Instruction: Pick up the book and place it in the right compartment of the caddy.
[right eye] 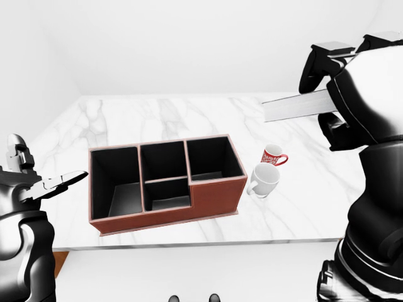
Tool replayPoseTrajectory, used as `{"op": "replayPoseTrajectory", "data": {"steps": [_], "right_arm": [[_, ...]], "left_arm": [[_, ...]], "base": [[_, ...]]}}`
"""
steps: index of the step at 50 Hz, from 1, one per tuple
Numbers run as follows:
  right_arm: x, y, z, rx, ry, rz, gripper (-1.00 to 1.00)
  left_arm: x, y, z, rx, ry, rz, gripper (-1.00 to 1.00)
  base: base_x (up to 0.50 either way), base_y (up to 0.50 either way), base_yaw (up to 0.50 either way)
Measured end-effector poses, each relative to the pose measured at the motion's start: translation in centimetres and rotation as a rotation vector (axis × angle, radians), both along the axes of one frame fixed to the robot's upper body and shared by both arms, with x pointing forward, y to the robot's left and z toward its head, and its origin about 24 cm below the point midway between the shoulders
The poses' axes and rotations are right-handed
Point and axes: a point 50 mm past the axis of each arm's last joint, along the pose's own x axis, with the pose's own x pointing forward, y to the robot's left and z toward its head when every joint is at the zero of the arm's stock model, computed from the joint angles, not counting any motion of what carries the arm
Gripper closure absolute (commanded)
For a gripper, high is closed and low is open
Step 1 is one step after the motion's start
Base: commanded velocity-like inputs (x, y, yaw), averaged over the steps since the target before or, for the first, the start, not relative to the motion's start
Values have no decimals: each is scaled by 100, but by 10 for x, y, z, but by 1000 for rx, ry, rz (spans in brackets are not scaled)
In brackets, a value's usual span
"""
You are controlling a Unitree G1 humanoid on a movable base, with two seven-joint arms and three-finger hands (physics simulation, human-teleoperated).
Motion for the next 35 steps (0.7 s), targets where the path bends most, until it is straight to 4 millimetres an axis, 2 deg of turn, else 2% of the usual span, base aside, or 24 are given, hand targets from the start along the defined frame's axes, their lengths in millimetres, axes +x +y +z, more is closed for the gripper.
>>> {"op": "replayPoseTrajectory", "data": {"steps": [7,15,24,35], "right_arm": [[18,20,12,27,-13,125,100],[43,39,16,85,38,257,100],[69,61,12,142,119,368,100],[89,80,1,189,209,443,100]], "left_arm": [[0,0,-1,0,3,0,-100],[1,-1,-1,1,6,-1,-100],[1,-1,-1,2,6,-3,-100],[1,-1,-2,3,8,-5,-100]], "base": [[0,0,0],[0,0,0],[0,0,0],[0,0,0]]}}
